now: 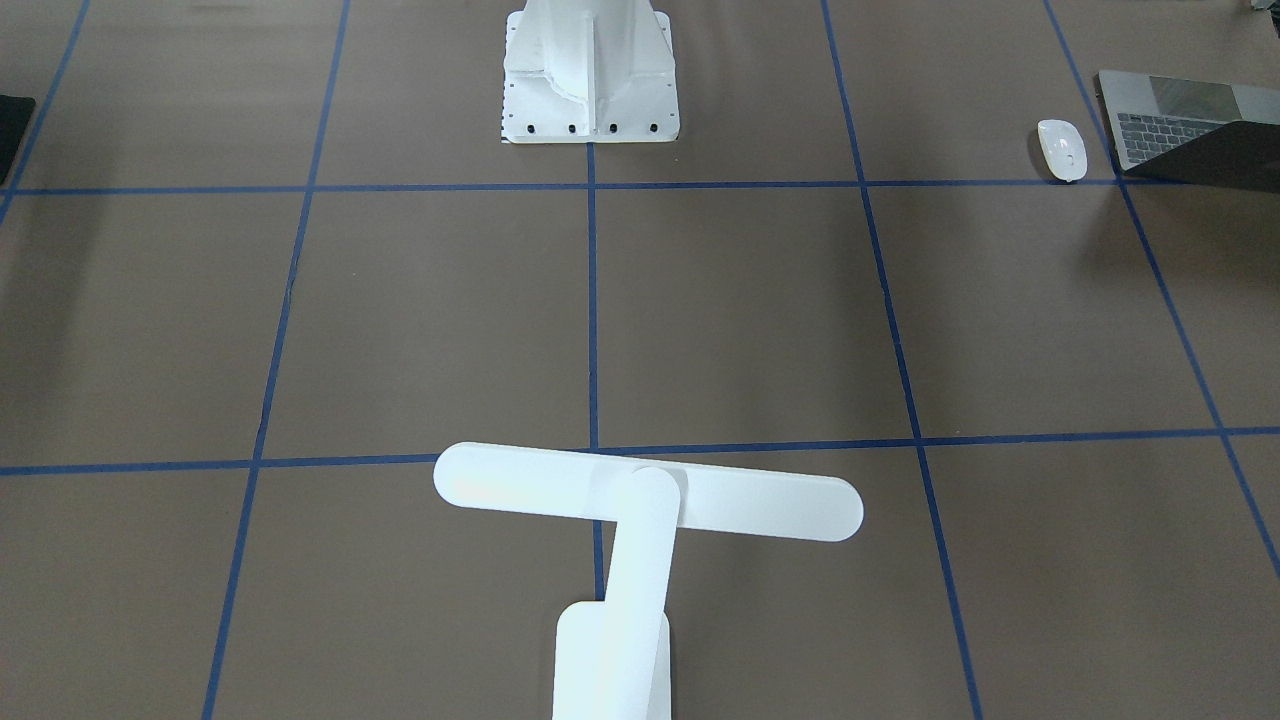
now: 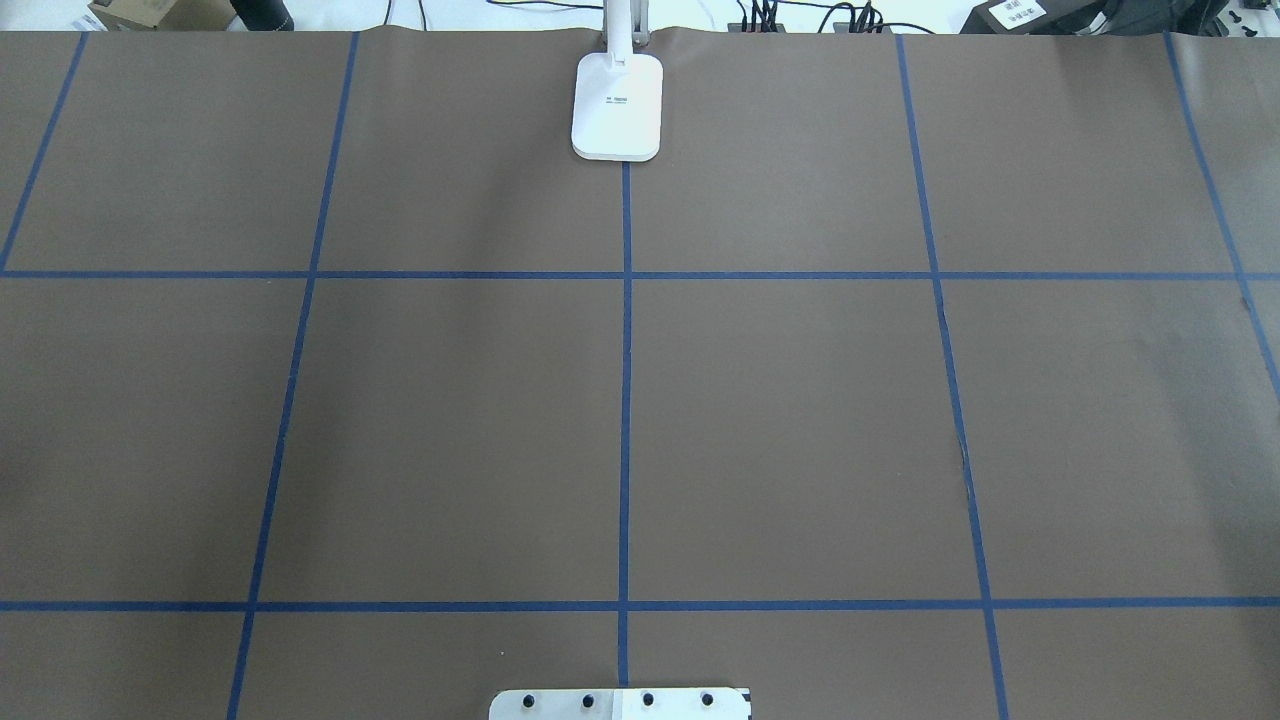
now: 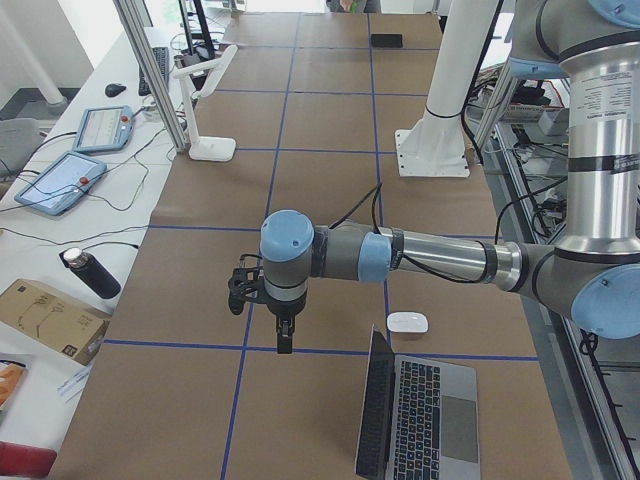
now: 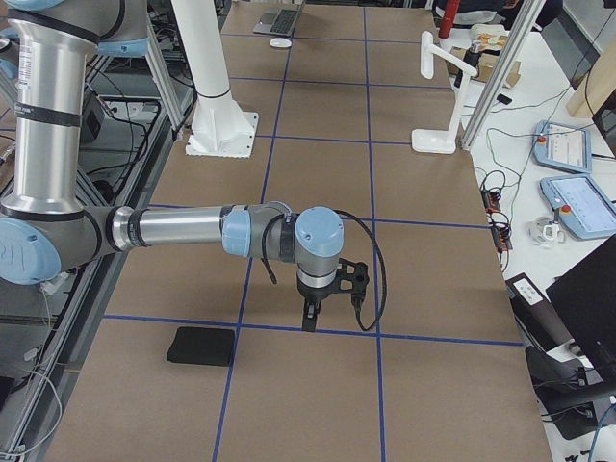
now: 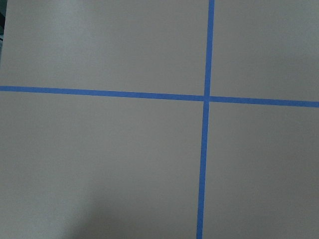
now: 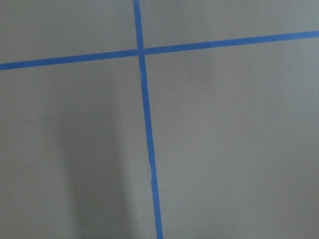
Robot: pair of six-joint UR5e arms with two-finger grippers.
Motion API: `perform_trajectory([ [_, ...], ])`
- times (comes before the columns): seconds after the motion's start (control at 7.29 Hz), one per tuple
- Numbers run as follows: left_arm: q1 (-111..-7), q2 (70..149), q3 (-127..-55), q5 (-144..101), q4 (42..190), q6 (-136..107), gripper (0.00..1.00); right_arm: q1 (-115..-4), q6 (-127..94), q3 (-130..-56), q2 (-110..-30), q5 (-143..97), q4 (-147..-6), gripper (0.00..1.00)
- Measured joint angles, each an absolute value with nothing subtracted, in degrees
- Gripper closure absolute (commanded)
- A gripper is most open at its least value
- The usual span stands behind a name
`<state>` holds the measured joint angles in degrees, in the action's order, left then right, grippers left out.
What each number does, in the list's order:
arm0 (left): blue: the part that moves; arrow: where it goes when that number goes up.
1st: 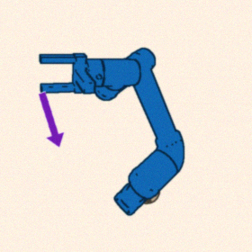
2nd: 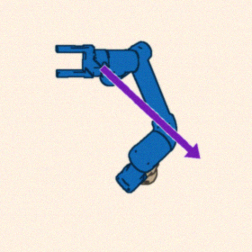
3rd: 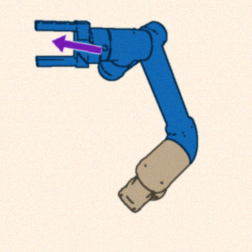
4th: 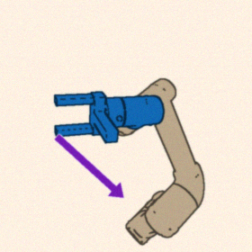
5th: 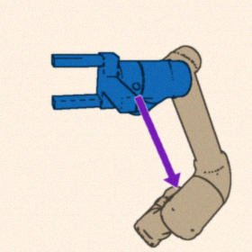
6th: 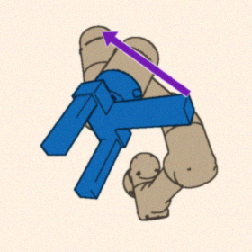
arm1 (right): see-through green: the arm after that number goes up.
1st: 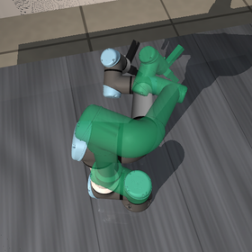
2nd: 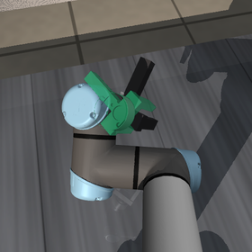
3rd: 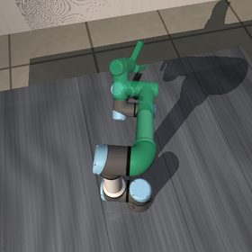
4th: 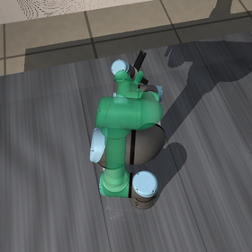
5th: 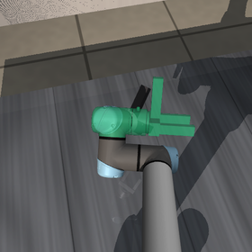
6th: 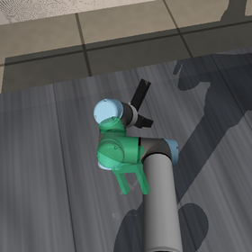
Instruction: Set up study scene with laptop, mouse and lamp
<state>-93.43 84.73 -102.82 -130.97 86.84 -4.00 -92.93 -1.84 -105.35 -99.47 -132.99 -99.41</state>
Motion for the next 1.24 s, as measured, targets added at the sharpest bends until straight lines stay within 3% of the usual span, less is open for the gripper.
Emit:
perform_trajectory([
  [1.24,-93.4,83.5,-102.3,-131.5,87.7,-3.9,0.01,-92.9,-1.8,-105.3,-99.5,-133.6,-99.4,0.00],
])
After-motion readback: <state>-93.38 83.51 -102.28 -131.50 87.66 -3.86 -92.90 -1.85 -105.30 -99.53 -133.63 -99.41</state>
